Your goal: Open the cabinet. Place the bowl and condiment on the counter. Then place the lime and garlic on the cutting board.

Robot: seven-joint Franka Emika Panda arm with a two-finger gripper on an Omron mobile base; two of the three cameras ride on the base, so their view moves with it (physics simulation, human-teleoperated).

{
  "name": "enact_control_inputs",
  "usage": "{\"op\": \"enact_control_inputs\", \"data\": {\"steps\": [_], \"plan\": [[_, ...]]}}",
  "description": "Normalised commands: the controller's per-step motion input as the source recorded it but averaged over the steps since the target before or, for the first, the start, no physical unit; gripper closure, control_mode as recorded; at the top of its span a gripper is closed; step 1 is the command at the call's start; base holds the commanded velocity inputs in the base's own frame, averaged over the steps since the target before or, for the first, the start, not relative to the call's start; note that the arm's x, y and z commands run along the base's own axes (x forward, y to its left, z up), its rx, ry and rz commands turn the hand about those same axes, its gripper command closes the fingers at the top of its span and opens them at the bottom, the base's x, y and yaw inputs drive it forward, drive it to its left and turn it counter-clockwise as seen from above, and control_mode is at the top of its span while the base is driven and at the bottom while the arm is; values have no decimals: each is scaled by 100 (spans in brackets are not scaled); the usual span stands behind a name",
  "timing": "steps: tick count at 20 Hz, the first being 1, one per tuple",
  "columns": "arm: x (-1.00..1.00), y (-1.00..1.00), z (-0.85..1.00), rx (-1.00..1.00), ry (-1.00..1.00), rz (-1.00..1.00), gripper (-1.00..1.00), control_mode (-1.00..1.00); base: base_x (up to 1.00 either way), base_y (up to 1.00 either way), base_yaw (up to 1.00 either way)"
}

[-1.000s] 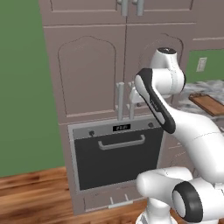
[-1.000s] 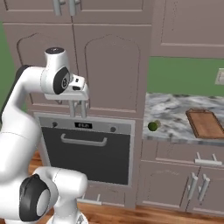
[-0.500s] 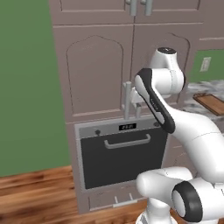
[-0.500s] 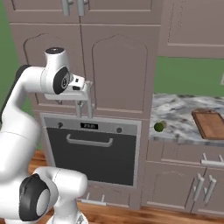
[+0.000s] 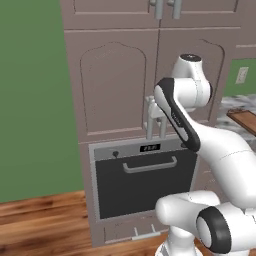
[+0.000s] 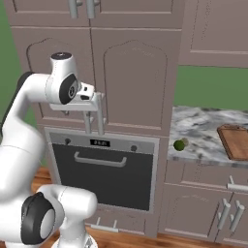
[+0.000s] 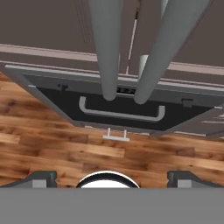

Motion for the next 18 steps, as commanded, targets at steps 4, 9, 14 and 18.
{"op": "enact_control_inputs", "data": {"steps": [4,9,14,18], "plan": [[0,0,0,0,0,0,-100,-100,0,0,0],[-7,-8,-3,2,-7,0,-100,-100,0,0,0],[-13,-21,-14,10,-18,0,-100,-100,0,0,0],[-4,-20,-24,9,-16,0,-100,-100,0,0,0]]}}
